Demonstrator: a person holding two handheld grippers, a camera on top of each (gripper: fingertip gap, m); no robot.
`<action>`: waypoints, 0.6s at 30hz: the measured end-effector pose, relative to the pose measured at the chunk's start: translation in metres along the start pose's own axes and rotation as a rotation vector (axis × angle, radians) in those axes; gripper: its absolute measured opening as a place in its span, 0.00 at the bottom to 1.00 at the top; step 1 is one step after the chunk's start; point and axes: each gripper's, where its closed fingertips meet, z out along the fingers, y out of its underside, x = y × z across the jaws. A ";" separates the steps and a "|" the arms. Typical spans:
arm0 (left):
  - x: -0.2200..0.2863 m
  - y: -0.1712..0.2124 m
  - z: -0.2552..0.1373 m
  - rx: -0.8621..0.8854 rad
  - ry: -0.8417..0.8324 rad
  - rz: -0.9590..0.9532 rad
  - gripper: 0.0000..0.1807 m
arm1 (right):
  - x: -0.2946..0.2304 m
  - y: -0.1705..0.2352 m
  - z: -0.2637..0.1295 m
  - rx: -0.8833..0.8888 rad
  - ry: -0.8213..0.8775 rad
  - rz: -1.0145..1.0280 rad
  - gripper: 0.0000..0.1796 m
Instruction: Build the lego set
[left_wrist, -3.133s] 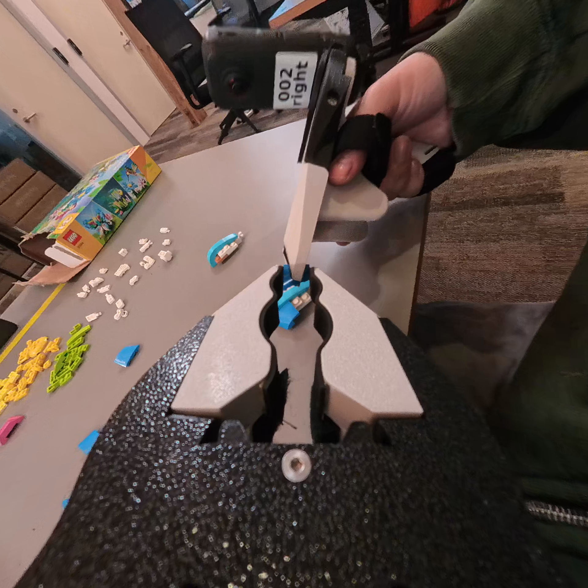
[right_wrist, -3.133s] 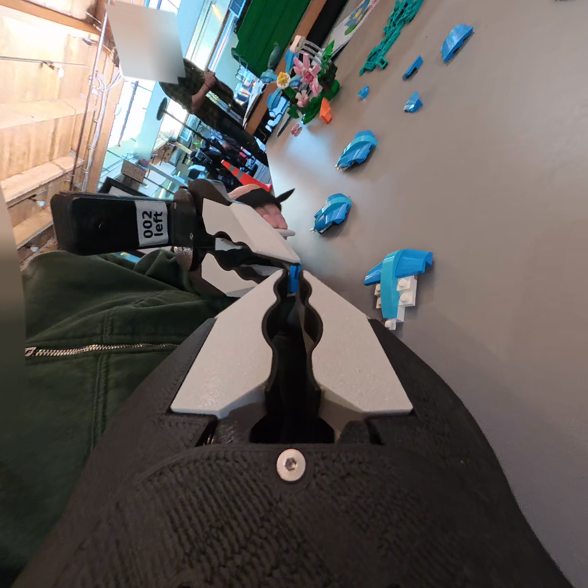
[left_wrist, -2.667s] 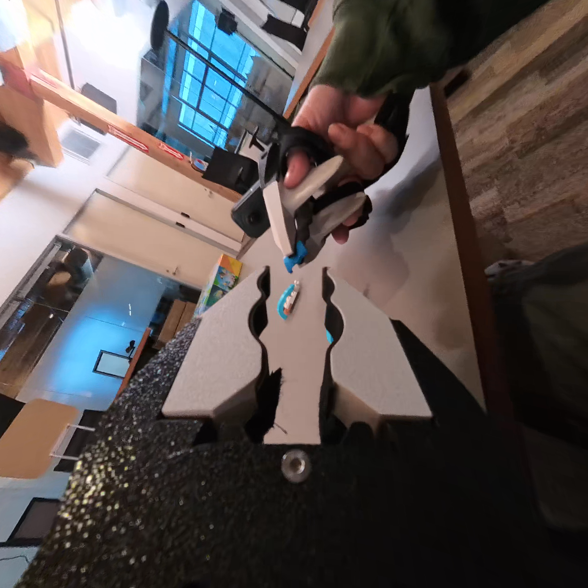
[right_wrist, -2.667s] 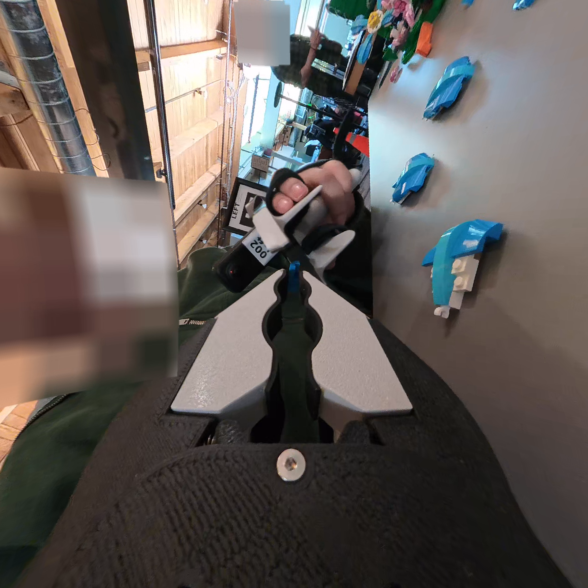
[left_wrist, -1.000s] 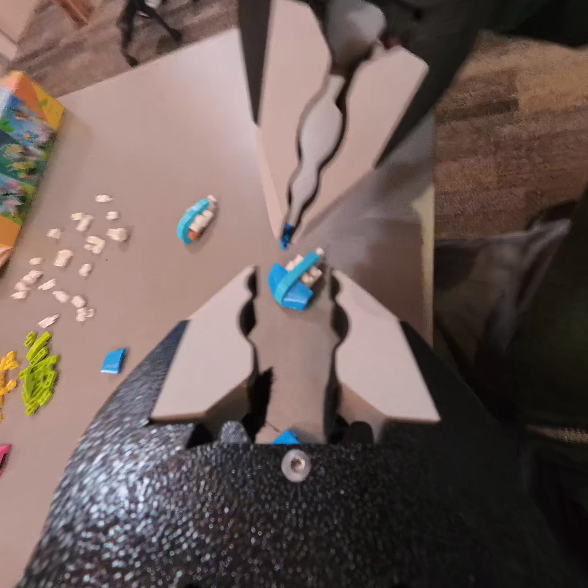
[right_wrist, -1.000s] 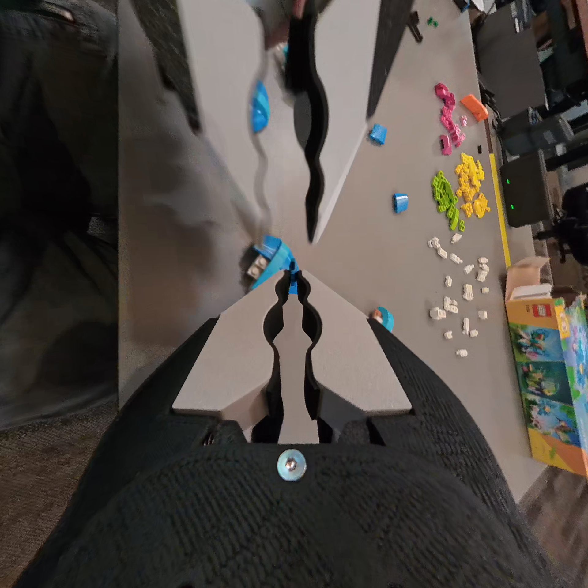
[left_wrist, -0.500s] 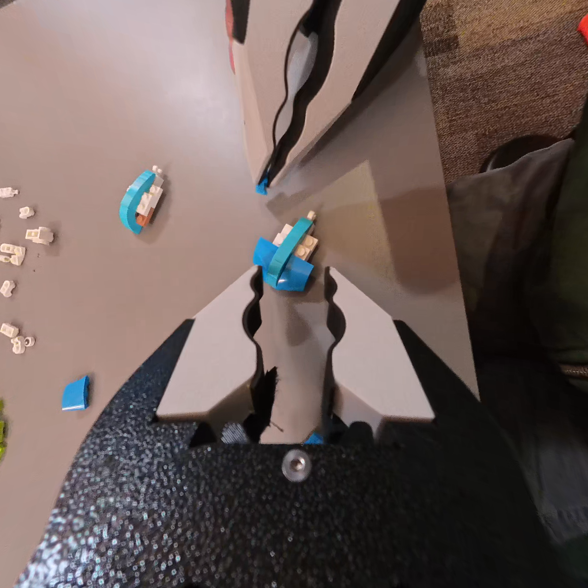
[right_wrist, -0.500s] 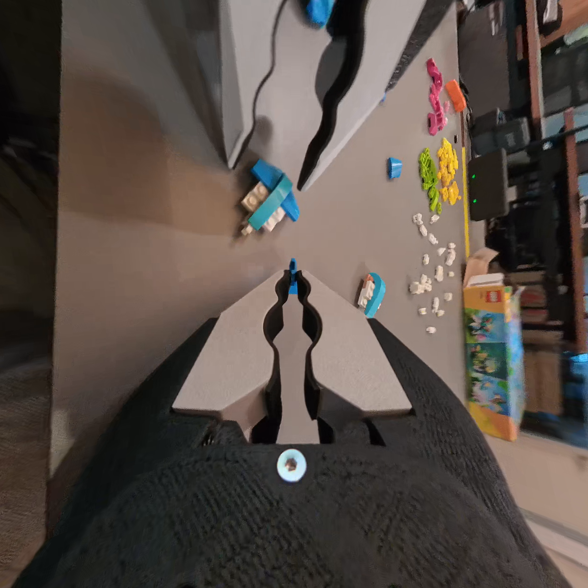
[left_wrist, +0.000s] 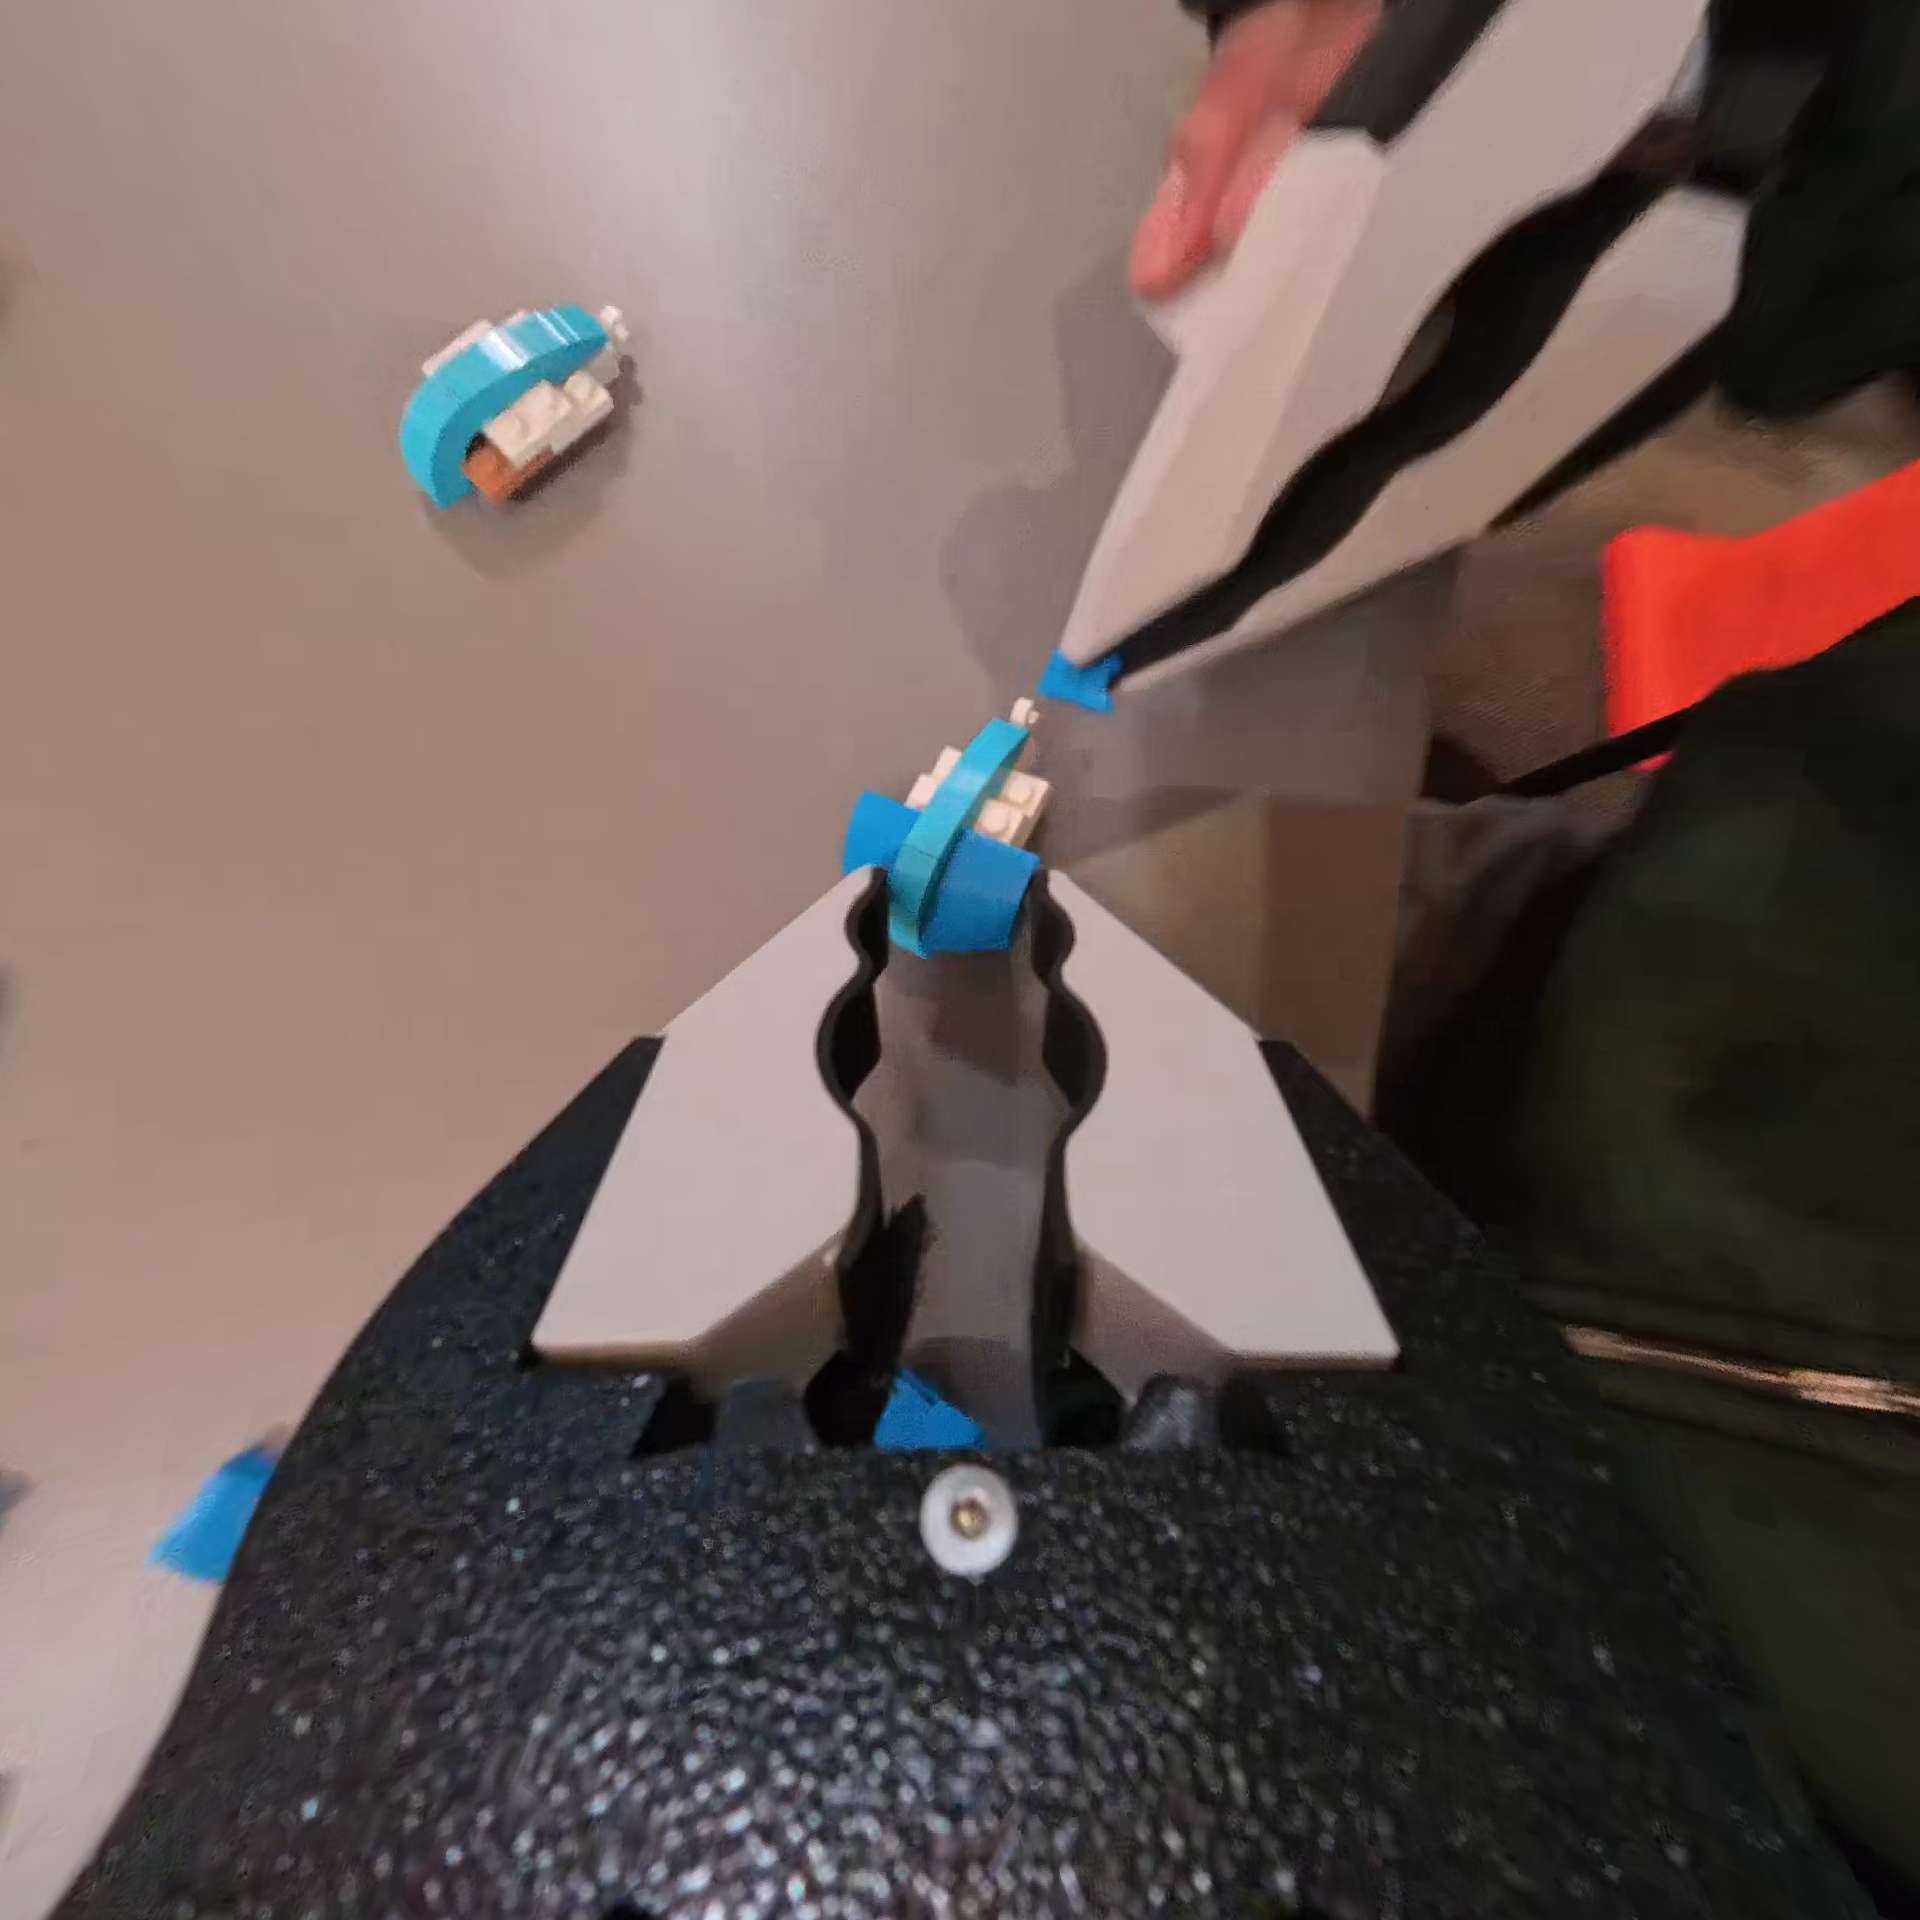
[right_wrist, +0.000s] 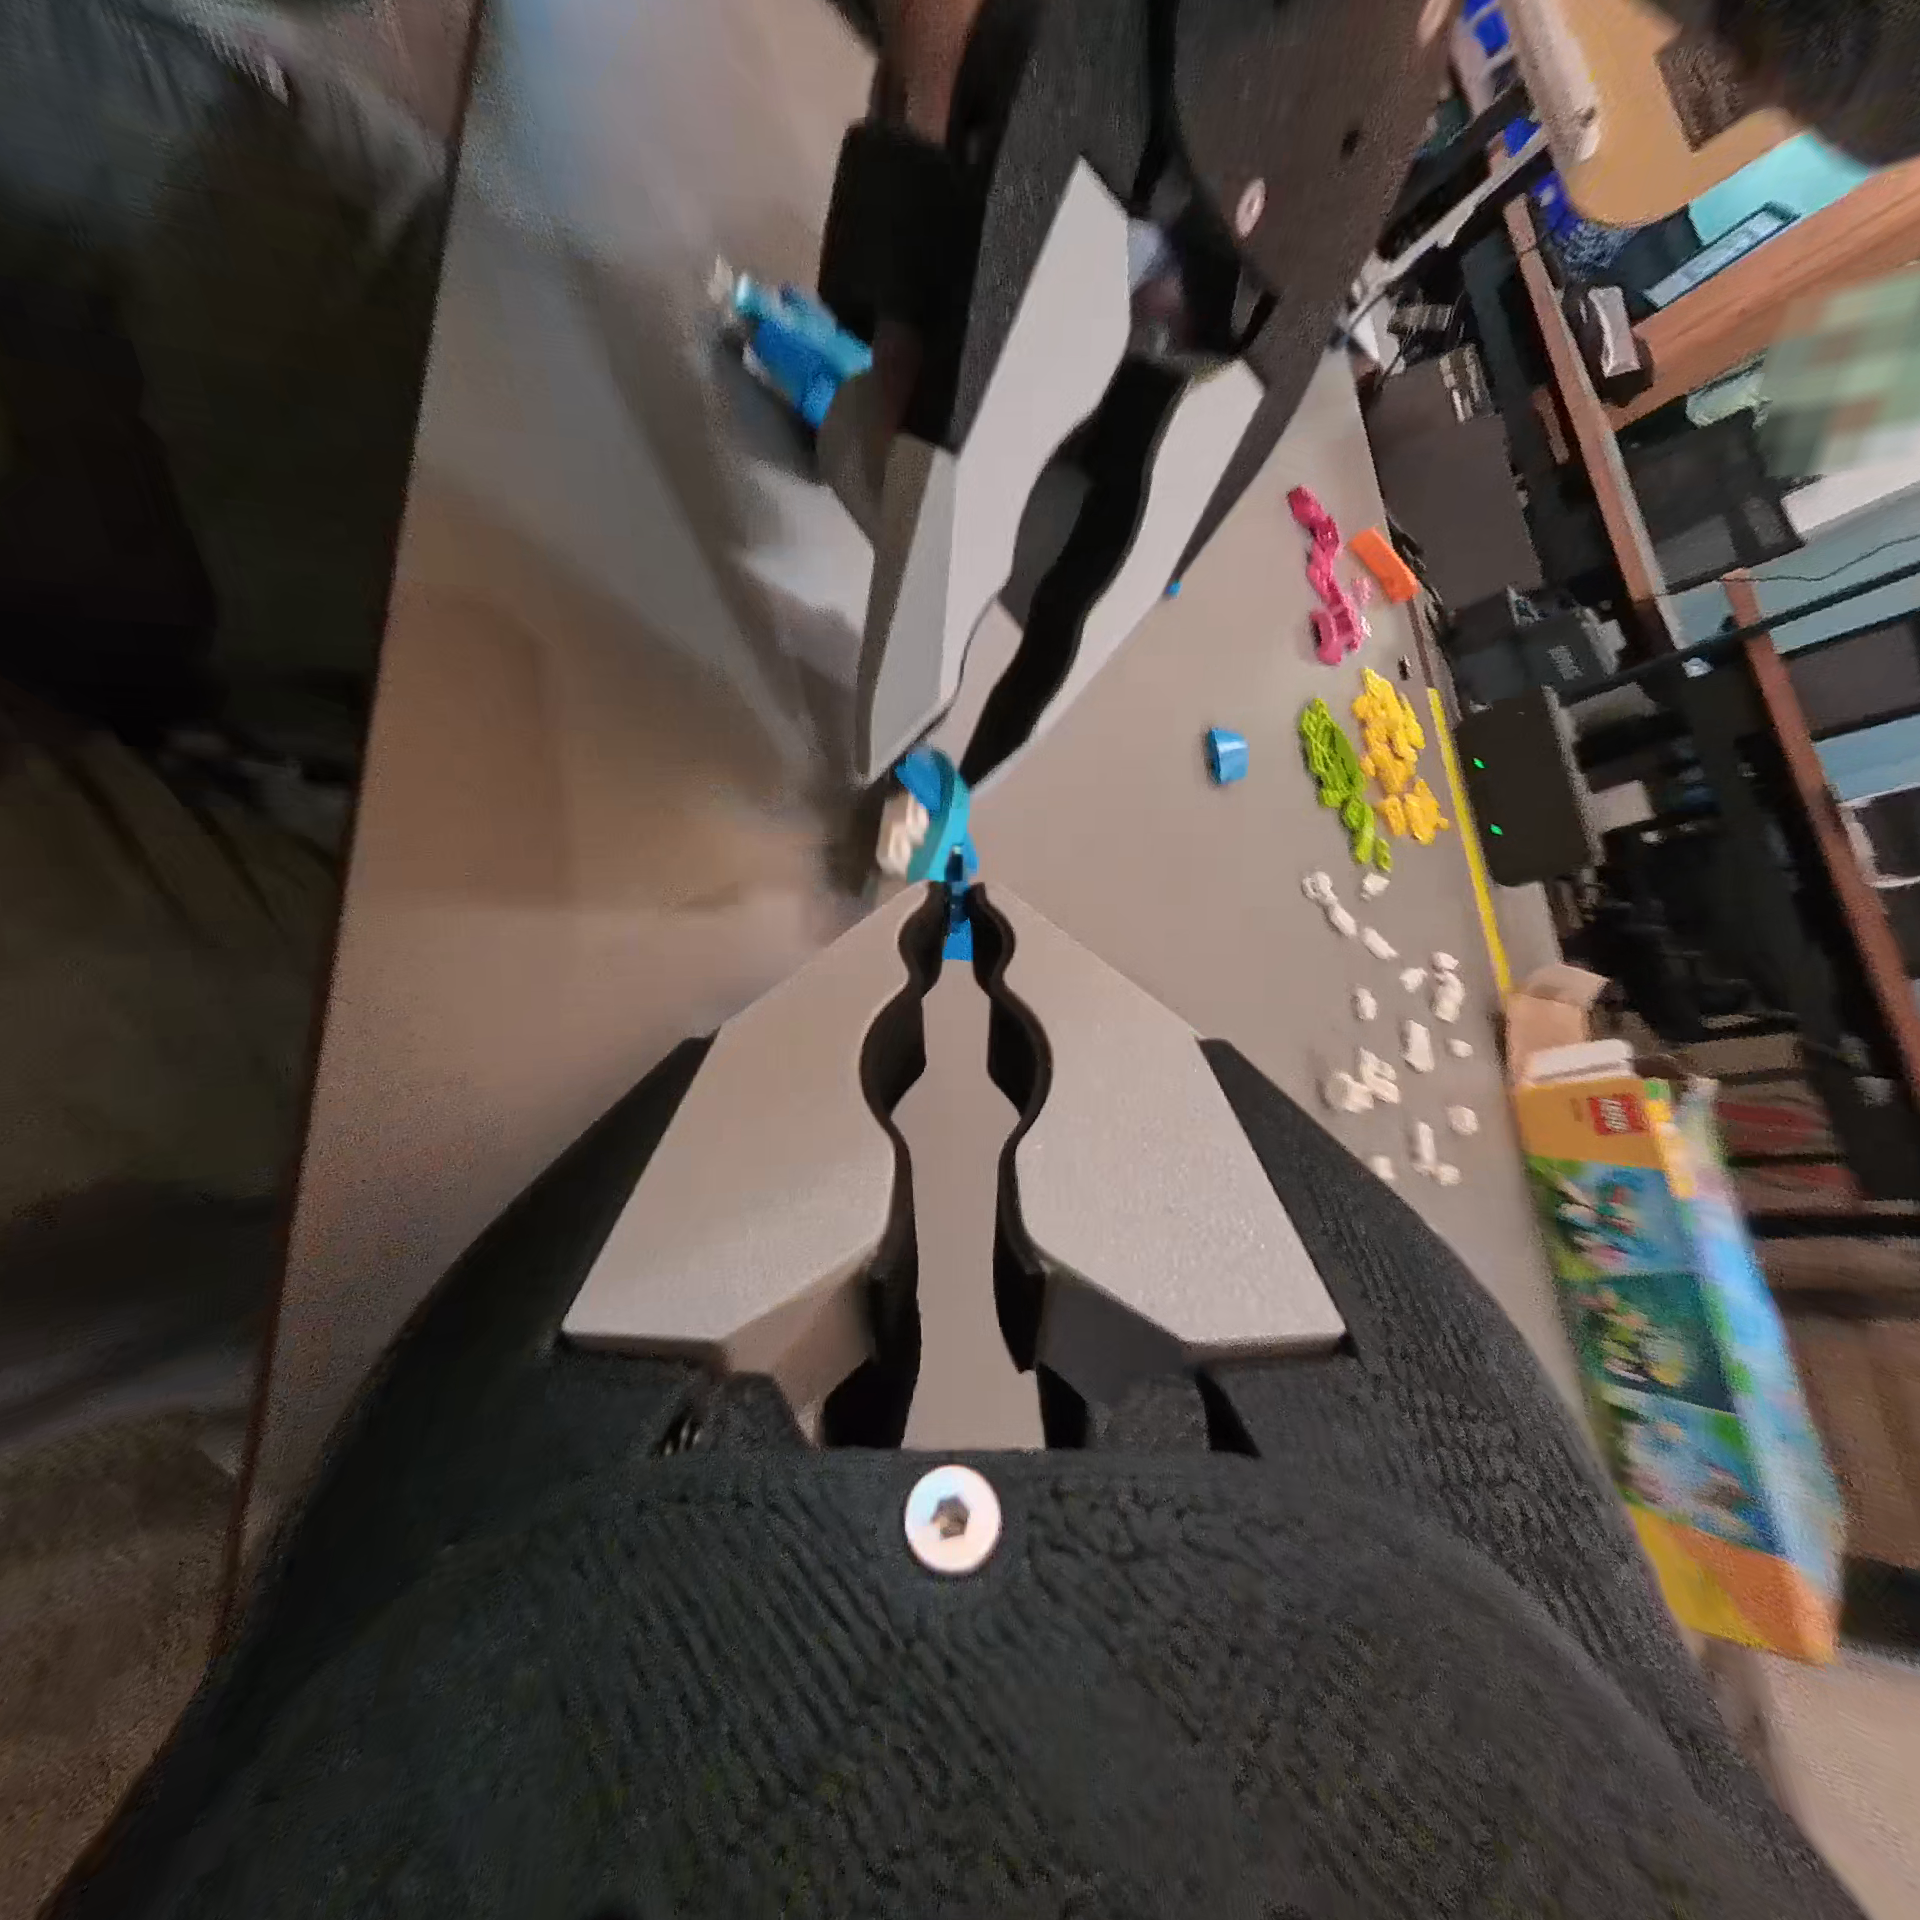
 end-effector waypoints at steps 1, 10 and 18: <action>0.002 -0.002 -0.001 0.010 0.043 -0.063 0.14 | 0.002 -0.004 0.002 0.025 0.004 0.041 0.01; -0.001 0.000 -0.004 -0.022 0.226 -0.285 0.14 | 0.009 -0.008 0.016 0.086 -0.084 0.220 0.01; 0.001 0.004 -0.009 -0.161 0.291 -0.286 0.14 | 0.009 -0.013 0.019 0.106 -0.165 0.194 0.01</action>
